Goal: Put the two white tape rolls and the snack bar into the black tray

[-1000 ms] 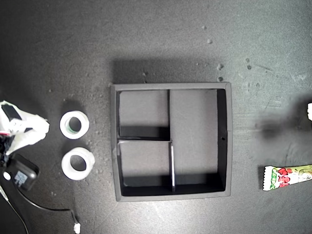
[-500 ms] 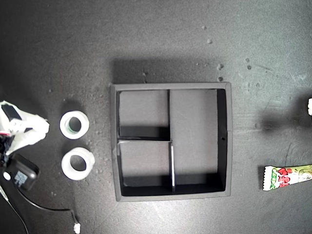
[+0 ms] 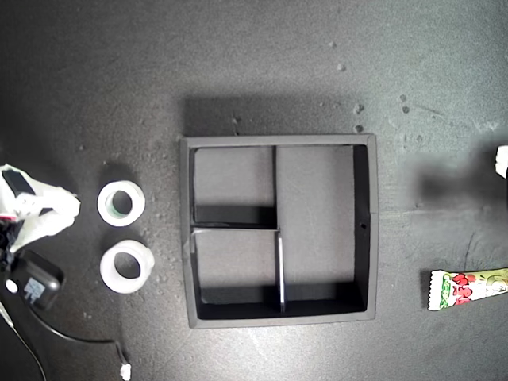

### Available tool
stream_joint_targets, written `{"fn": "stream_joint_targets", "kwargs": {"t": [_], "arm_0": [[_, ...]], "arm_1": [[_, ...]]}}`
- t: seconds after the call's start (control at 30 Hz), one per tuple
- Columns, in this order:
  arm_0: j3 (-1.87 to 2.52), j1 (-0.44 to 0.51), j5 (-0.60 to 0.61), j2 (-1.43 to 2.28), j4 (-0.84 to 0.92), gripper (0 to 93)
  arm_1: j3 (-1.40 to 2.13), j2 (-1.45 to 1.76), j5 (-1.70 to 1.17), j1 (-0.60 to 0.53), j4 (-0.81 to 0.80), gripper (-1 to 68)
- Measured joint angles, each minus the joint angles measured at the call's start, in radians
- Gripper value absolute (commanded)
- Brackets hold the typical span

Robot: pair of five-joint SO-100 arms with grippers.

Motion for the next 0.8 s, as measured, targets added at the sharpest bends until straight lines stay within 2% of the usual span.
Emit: {"fn": "stream_joint_targets", "kwargs": {"t": [0.13,0.2,0.27,0.37,0.47,0.53,0.7,0.8], "arm_0": [[0.0,-0.031,-0.058,0.0,0.0,0.2],[0.0,-0.034,-0.13,0.0,0.0,0.2],[0.0,-0.037,-0.187,0.0,0.0,0.2],[0.0,-0.041,-0.21,0.0,-0.014,0.0],[0.0,-0.034,-0.281,0.0,-0.054,0.0],[0.0,-0.032,-0.238,0.0,-0.132,2.0],[0.0,-0.026,-0.006,0.0,-0.322,18.9],[0.0,-0.028,0.066,0.0,-0.448,22.5]], "arm_1": [[0.0,0.0,0.0,-0.021,-0.124,0.0],[0.0,0.0,0.0,-0.029,-0.164,0.0],[0.0,0.0,0.0,-0.081,-0.233,0.0],[0.0,0.0,0.0,-0.161,-0.319,0.0],[0.0,0.0,-0.002,-0.17,-0.35,-0.1],[0.0,0.0,-0.002,-0.158,-0.339,-0.1],[0.0,0.0,-0.002,-0.109,-0.33,-0.3],[0.0,0.0,0.049,-0.107,-0.33,-0.4]]}}
